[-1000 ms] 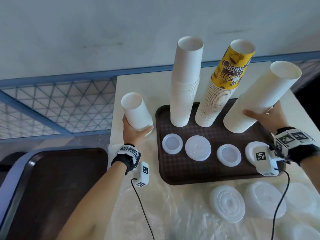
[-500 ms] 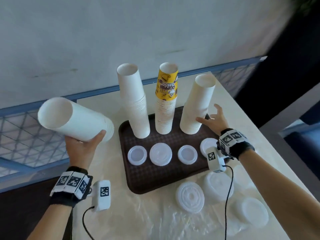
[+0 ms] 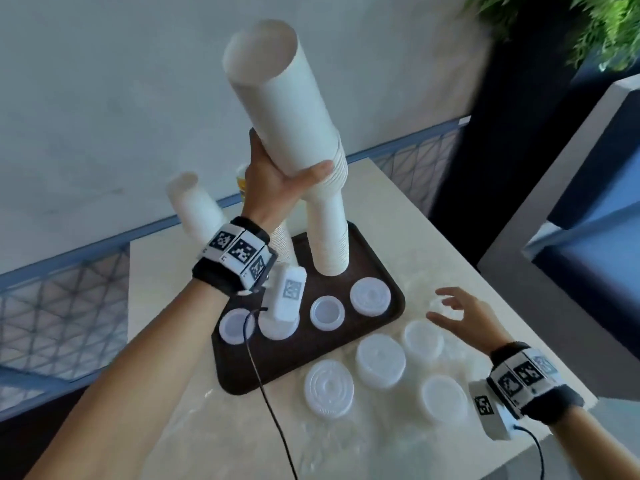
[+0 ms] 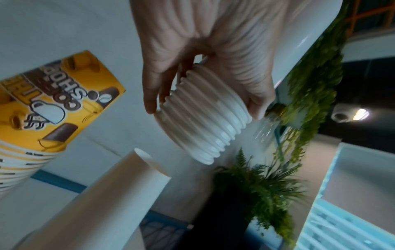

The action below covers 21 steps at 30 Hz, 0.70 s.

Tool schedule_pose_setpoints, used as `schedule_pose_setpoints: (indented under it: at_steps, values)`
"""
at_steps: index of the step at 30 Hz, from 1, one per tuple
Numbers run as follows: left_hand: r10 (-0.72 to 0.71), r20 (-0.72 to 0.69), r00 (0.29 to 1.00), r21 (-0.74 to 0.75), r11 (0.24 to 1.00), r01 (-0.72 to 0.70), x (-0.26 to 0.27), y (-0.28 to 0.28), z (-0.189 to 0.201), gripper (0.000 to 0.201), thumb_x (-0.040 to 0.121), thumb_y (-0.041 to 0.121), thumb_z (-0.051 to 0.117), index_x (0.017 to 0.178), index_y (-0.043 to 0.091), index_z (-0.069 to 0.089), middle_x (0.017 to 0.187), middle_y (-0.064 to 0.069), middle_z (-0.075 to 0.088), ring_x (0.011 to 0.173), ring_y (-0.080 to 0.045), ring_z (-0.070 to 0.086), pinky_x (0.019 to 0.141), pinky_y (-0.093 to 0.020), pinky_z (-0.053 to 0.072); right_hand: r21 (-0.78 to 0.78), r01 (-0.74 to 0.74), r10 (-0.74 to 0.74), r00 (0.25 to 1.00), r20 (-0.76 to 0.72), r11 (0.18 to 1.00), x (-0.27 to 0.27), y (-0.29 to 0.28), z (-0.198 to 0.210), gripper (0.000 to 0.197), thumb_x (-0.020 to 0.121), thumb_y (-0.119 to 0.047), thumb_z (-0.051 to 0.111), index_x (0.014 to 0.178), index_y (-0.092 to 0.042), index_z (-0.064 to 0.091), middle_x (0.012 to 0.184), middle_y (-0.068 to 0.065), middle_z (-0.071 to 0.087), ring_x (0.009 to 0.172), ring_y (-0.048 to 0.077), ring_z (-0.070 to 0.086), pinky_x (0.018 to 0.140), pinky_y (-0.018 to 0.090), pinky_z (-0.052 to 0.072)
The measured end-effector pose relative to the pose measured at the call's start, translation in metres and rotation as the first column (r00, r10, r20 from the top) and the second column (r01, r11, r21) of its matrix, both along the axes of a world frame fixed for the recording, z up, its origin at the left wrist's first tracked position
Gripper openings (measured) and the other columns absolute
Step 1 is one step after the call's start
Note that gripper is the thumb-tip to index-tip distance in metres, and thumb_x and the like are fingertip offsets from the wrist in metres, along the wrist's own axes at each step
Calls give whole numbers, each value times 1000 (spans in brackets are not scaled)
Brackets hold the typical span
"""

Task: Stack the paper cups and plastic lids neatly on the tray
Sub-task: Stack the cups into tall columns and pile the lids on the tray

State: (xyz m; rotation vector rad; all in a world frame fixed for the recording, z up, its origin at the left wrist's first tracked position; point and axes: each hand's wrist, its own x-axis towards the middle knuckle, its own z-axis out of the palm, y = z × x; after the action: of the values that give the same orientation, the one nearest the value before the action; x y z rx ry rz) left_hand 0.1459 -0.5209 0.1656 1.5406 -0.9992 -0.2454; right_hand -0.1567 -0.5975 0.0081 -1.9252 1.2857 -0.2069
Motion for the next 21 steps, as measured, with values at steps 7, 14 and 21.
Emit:
schedule_pose_setpoints:
  at_steps: [7,14,21]
  values:
    - [160,106,981,224,958,-180,0,-59,-34,91,63,35,83,133,12,31,127,1,54,112,-18,54,80,-14,38,-9,-30,29,991,-133,999,-55,-14,-26,55,76,-28,74,124,-15,52,121,13,60,117,25,54,94,34,41]
    - [237,127,963,323,908,-266,-3,-71,-83,92,64,34,81,135,8,29,134,-6,50,120,-24,50,93,-25,41,17,-74,75,982,-171,997,-62,-20,-46,61,76,-27,74,130,-16,45,126,14,55,118,25,51,96,33,40]
    - [241,68,968,419,874,-247,1,-69,-126,96,64,35,81,138,8,26,137,-8,46,123,-25,46,102,-35,40,-17,-103,96,968,-230,995,-66,-22,-58,64,78,-26,72,133,-17,41,127,13,52,109,28,55,91,34,41]
